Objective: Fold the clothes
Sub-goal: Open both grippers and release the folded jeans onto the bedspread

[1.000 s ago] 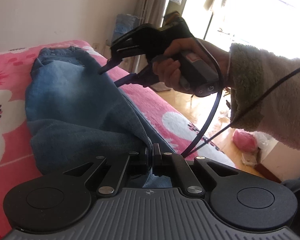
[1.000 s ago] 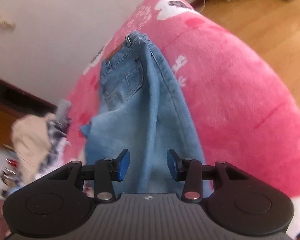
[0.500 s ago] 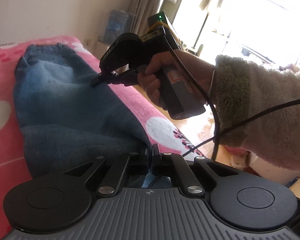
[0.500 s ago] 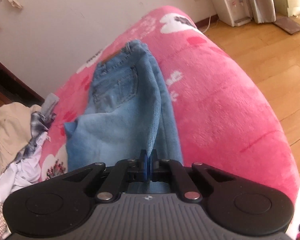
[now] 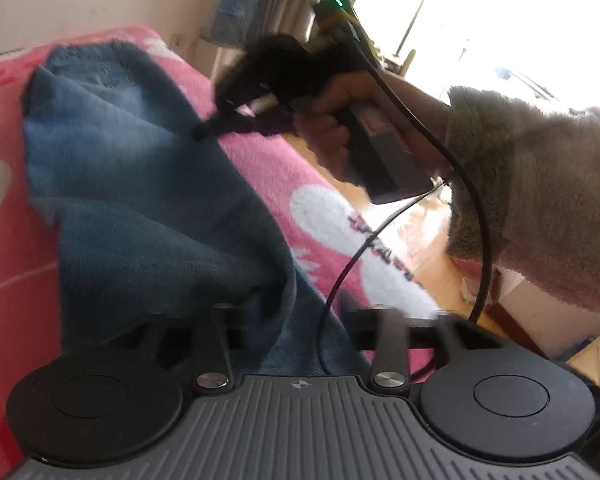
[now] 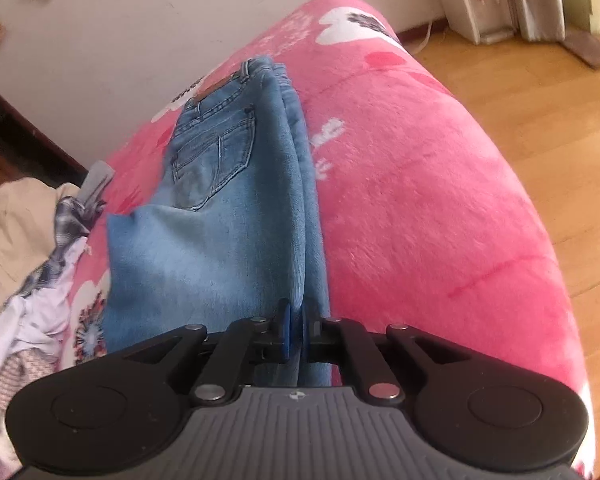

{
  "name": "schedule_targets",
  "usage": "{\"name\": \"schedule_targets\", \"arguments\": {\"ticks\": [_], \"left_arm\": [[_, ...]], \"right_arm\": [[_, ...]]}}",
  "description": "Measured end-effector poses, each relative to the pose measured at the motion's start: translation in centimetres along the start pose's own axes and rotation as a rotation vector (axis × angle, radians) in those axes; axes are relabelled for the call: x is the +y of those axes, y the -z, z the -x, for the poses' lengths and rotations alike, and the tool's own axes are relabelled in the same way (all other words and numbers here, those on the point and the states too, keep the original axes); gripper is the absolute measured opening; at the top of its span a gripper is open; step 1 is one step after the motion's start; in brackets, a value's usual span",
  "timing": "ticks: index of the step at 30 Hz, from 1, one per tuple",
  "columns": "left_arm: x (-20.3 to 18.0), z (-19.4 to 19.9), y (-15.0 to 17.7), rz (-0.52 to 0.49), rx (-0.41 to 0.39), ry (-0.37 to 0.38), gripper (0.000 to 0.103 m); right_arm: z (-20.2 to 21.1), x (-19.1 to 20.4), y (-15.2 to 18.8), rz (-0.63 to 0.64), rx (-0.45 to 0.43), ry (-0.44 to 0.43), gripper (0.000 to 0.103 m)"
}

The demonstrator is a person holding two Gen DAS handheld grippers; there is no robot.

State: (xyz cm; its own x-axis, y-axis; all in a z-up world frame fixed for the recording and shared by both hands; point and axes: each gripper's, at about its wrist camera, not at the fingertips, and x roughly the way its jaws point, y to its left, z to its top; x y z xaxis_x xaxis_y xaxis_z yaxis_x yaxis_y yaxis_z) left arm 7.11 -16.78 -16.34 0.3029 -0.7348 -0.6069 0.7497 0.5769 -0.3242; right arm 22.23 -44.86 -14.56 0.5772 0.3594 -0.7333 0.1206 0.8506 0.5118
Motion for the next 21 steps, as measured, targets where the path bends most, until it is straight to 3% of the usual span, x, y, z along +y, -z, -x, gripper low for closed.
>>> {"name": "schedule_targets", "arguments": {"ticks": [2,3,8,12,16,21], "left_arm": [[-0.4,1.5,0.0,0.015,-0.035,-0.016,0.074],[-0.6,2.3,0.1,0.027,-0.056,-0.027,0.076],[-2.0,5.6,0.6,0.034,-0.097,-0.066,0.085],[-3.6,8.4,1.6,-0.002,-0.076,-0.076,0.087],[-3.9,10.6,3.5,-0.056,-0.027,-0.107,0.089],[-1.7,11.6,5.9,-0.060,0.042,-0.215,0.085]], "right_arm": [[2.0,-0.2,0.2,-0.003,-0.017,0.033,0.031],[2.9,-0.2,0.3,-0.004,-0.026,0.050,0.040],[9.3,0.6,1.9,0.014,-0.098,0.029,0.040],[16.4,1.2,5.5,0.015,-0.196,-0.053,0.040],[21.4,0.7,11.4,-0.006,-0.189,-0.076,0.040],[21.2,0.0,17.5,-0.102,-0.112,-0.084,0.039]]}}
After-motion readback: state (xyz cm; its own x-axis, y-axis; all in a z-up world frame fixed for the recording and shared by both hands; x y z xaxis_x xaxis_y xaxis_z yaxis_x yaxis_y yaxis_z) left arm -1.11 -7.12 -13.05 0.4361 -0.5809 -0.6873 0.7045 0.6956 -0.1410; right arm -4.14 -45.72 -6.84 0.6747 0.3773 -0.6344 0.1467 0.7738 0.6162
